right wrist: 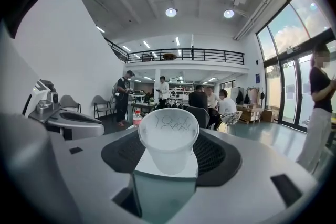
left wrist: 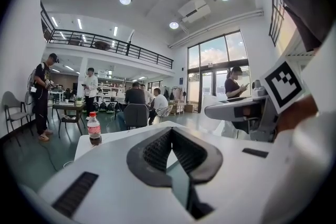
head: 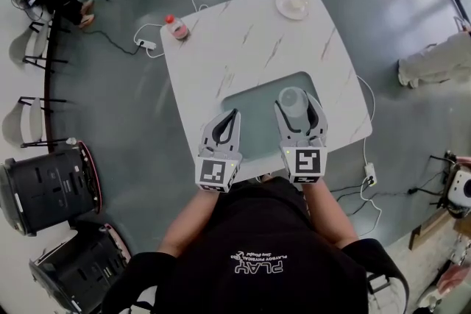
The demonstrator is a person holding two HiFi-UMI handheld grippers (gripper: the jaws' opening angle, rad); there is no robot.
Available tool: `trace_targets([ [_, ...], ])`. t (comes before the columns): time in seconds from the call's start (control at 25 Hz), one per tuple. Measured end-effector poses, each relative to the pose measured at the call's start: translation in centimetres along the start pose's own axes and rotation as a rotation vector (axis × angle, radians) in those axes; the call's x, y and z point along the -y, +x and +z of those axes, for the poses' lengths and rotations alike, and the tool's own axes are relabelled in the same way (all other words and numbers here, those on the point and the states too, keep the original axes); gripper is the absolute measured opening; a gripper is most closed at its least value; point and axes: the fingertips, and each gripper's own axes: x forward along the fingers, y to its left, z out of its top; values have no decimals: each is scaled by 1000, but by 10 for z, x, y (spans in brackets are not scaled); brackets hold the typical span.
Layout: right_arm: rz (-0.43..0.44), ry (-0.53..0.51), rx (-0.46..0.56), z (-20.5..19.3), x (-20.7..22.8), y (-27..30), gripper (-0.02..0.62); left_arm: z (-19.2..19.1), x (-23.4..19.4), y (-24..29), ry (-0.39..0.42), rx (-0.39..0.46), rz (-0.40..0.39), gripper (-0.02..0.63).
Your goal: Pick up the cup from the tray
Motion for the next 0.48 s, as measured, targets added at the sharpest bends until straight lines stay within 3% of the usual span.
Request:
trace_targets([
  [0.48, 4, 12, 15, 1, -2, -2, 288, 3, -3, -5, -1, 9, 21, 6],
])
